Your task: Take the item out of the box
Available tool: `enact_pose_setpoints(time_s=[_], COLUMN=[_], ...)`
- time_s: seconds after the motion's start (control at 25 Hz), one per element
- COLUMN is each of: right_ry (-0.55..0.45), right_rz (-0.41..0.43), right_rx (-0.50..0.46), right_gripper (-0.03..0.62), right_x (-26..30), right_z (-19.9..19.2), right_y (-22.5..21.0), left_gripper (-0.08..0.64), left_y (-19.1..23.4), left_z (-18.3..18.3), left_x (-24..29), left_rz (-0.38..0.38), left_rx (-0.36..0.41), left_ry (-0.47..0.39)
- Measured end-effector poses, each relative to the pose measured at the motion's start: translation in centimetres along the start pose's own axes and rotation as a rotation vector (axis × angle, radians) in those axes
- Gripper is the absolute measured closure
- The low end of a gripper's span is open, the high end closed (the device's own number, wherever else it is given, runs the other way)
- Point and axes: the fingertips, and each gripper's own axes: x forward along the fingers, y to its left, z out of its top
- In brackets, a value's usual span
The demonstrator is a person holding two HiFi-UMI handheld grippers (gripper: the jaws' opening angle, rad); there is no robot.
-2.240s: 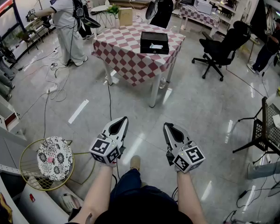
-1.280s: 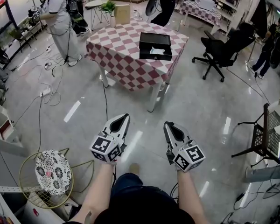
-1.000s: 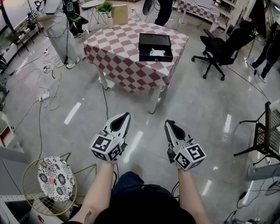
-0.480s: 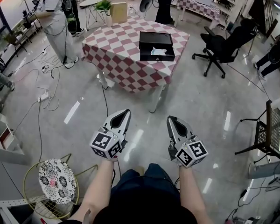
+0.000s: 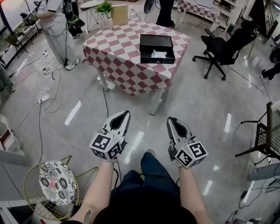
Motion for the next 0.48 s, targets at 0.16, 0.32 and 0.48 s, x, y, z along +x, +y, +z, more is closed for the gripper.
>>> enact_pose_setpoints(time_s=[0.16,0.32,0.48], right_ry=[0.009,0.014,0.015], right_rz=[-0.001,0.01,0.028], right_rx=[0.009,0.004,-0.009], right_gripper=[0.588,0.588,0.588], right_x=[0.7,2.2,4.3], right_z=[-0.2,0.1,0.8], right_y=[-0.9,-1.9,-3.0], left_gripper=[0.558,0.558,0.558], left_y=[0.4,1.6,2.7], left_z=[0.2,0.0,0.4], left_x=[0.9,2.3,4.2], left_rz=[0.005,0.013,0.02], left_rx=[0.002,-0.005,-0.01], left_ry=[0.003,0.007,0.007])
